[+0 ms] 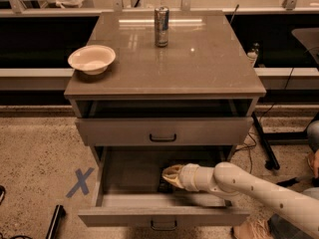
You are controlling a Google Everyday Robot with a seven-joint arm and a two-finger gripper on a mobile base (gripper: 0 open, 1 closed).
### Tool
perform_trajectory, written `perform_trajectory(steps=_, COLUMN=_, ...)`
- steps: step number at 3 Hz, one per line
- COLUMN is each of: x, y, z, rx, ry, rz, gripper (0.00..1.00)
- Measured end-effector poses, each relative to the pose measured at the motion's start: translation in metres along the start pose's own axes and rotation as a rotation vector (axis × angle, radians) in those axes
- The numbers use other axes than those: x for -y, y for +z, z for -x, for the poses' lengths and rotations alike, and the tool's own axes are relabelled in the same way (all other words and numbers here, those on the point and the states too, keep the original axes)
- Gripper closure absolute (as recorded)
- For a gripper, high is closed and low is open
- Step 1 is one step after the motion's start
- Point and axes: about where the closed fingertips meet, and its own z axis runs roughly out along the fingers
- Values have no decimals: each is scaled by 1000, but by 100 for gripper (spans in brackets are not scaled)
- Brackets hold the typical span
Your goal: Pick rxbar chocolate from middle drawer and place on counter
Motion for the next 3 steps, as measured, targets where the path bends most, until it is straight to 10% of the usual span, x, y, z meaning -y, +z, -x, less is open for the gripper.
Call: perform_trajectory(steps=3, x=27, y=6, z=-36, rx=-112, ry=46, rz=-54, gripper=13)
